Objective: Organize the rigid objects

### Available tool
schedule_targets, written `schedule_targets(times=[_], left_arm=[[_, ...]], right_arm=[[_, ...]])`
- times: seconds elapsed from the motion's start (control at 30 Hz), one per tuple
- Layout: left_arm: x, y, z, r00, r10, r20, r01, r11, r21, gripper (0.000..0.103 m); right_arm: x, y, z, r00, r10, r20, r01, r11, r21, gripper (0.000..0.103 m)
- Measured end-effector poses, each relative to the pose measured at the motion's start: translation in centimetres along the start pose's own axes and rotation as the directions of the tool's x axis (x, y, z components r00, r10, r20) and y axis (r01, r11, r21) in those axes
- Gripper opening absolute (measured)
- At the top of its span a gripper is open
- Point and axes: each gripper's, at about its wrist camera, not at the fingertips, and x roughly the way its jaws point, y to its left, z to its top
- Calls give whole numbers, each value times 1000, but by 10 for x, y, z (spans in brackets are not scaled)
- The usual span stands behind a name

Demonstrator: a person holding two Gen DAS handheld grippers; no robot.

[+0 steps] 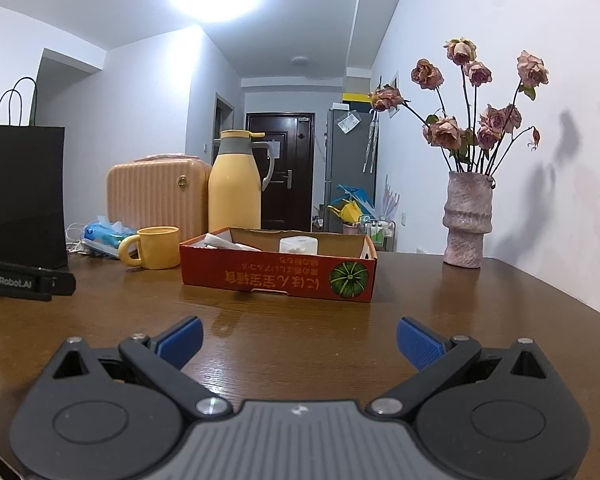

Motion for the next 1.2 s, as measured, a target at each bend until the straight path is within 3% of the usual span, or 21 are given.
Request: schedule_targets(times=[1.2], left_arm=[[-12, -2, -1, 1000, -5, 12, 5, 1000, 10, 103]], right_arm=[[-7, 3, 1, 1000, 20, 7, -20, 1000, 2, 103]])
